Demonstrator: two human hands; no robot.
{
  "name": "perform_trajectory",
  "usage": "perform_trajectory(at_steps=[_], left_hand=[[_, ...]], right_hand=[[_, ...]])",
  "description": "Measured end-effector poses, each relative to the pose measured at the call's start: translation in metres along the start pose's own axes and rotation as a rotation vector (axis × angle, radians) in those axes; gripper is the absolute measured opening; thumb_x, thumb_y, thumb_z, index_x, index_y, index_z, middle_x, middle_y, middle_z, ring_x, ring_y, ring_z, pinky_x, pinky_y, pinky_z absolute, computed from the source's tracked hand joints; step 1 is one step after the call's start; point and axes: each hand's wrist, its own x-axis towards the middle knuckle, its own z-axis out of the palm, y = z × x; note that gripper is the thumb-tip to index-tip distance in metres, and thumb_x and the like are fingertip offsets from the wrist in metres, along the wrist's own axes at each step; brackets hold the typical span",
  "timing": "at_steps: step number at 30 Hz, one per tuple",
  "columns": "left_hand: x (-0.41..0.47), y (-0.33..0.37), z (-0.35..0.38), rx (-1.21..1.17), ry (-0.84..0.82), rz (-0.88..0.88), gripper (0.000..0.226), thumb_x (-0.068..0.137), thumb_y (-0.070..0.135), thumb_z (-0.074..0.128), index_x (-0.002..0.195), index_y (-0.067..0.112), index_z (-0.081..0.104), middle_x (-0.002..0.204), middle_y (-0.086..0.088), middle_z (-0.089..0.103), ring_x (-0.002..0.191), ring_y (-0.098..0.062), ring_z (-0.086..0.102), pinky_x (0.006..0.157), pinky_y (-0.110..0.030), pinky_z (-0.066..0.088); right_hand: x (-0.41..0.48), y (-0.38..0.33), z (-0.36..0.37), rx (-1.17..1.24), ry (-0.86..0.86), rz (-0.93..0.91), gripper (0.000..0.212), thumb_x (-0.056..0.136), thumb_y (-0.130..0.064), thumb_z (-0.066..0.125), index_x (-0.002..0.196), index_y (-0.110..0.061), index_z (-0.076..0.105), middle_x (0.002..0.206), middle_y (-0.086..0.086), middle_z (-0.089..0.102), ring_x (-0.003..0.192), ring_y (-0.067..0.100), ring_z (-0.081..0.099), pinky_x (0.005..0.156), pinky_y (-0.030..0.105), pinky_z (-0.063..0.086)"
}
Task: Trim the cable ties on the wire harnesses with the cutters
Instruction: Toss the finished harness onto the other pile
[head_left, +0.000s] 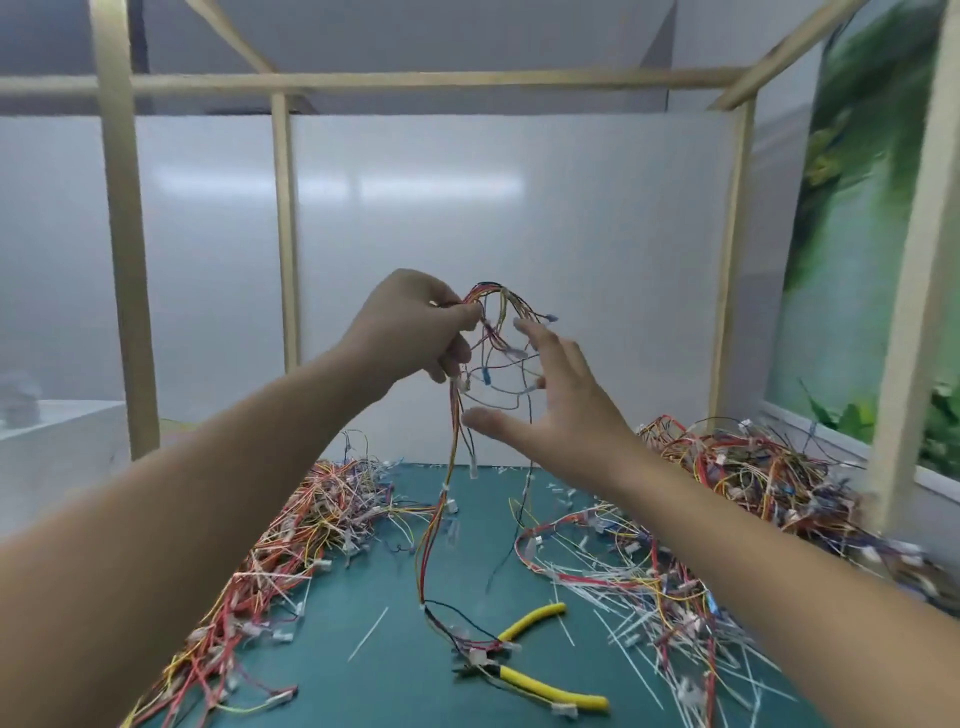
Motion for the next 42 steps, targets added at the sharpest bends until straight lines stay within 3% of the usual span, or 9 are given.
perform_trajectory(at_steps=[5, 11, 14, 18, 24, 30, 35, 38, 42], left_hand=[[0.006, 0.011, 0.016, -0.304, 0.047, -0.06, 0.021, 0.099, 0.015, 0.058, 0.088, -0.003, 0.063, 0.053, -0.003, 0.065, 0.044, -0.016, 0.059, 0.045, -0.022, 0.049], [0.008, -0.006, 0.021, -0.56, -0.017, -0.158, 0.02, 0.101, 0.014, 0.055, 0.094, -0.004, 0.062, 0.06, -0.008, 0.064, 0.05, -0.018, 0.062, 0.049, -0.023, 0.052], [0.004, -0.026, 0.024, -0.56, -0.16, -0.266, 0.02, 0.101, 0.009, 0.052, 0.109, -0.008, 0.06, 0.067, -0.015, 0.068, 0.057, -0.023, 0.066, 0.054, -0.028, 0.058], [0.0, -0.056, 0.043, -0.542, -0.185, -0.305, 0.02, 0.103, 0.007, 0.048, 0.119, -0.003, 0.054, 0.072, -0.02, 0.067, 0.058, -0.025, 0.067, 0.058, -0.031, 0.06], [-0.007, -0.124, 0.038, -0.017, -0.222, -0.278, 0.016, 0.101, 0.011, 0.051, 0.104, 0.008, 0.067, 0.081, -0.01, 0.072, 0.066, -0.019, 0.067, 0.07, -0.038, 0.059], [-0.038, -0.249, -0.031, 1.209, -0.202, -0.322, 0.031, 0.097, 0.036, 0.05, 0.124, 0.023, 0.056, 0.128, -0.003, 0.057, 0.113, -0.02, 0.055, 0.098, -0.039, 0.049], [-0.077, -0.316, -0.083, 1.235, -0.218, -0.623, 0.021, 0.099, 0.035, 0.046, 0.106, 0.019, 0.059, 0.117, -0.006, 0.066, 0.101, -0.02, 0.063, 0.092, -0.043, 0.054], [-0.075, -0.314, -0.08, 1.348, -0.154, -0.464, 0.021, 0.095, 0.018, 0.05, 0.076, 0.023, 0.06, 0.07, 0.007, 0.066, 0.065, -0.01, 0.062, 0.091, -0.041, 0.053], [-0.06, -0.274, -0.05, 1.419, -0.01, -0.228, 0.017, 0.09, 0.023, 0.059, 0.075, 0.026, 0.067, 0.078, 0.013, 0.064, 0.084, -0.012, 0.063, 0.112, -0.046, 0.03]], right_hand=[[0.01, -0.006, 0.017, 0.025, -0.109, 0.008, 0.111, 0.068, -0.067, 0.075, 0.15, -0.052, 0.002, 0.159, -0.004, 0.029, 0.138, 0.018, 0.041, 0.104, 0.046, 0.046], [0.028, 0.024, 0.0, 0.001, 0.003, -0.044, 0.041, 0.098, -0.017, 0.057, 0.131, -0.04, 0.047, 0.078, 0.0, 0.062, 0.052, 0.016, 0.06, 0.05, 0.033, 0.049], [0.051, 0.057, -0.038, -0.248, 0.065, -0.039, 0.024, 0.102, -0.017, 0.048, 0.118, -0.025, 0.065, 0.084, 0.0, 0.066, 0.059, 0.005, 0.051, 0.055, 0.029, 0.037], [0.082, 0.119, -0.115, -0.706, 0.038, 0.235, 0.019, 0.096, -0.012, 0.045, 0.11, -0.015, 0.058, 0.112, 0.022, 0.063, 0.092, 0.037, 0.061, 0.078, 0.041, 0.051], [0.09, 0.147, -0.119, -1.284, -0.347, 0.907, 0.097, 0.088, -0.025, 0.057, 0.157, -0.021, -0.01, 0.162, 0.019, -0.018, 0.139, 0.065, 0.012, 0.108, 0.074, 0.028], [0.036, 0.109, 0.022, -0.902, -0.625, 0.26, 0.06, 0.09, -0.046, 0.054, 0.146, -0.03, 0.04, 0.151, 0.006, 0.039, 0.138, 0.037, 0.036, 0.11, 0.053, 0.034], [-0.008, 0.087, 0.111, -0.562, -0.761, 0.196, 0.049, 0.093, -0.045, 0.053, 0.139, -0.031, 0.051, 0.145, 0.004, 0.049, 0.135, 0.03, 0.042, 0.11, 0.045, 0.037], [-0.021, 0.084, 0.145, -0.474, -0.746, 0.195, 0.041, 0.094, -0.042, 0.053, 0.133, -0.03, 0.057, 0.14, 0.002, 0.054, 0.132, 0.028, 0.045, 0.108, 0.042, 0.038], [-0.025, 0.084, 0.171, -0.268, -0.617, 0.225, 0.029, 0.095, -0.037, 0.053, 0.119, -0.027, 0.066, 0.128, -0.003, 0.064, 0.122, 0.02, 0.055, 0.103, 0.037, 0.044]])
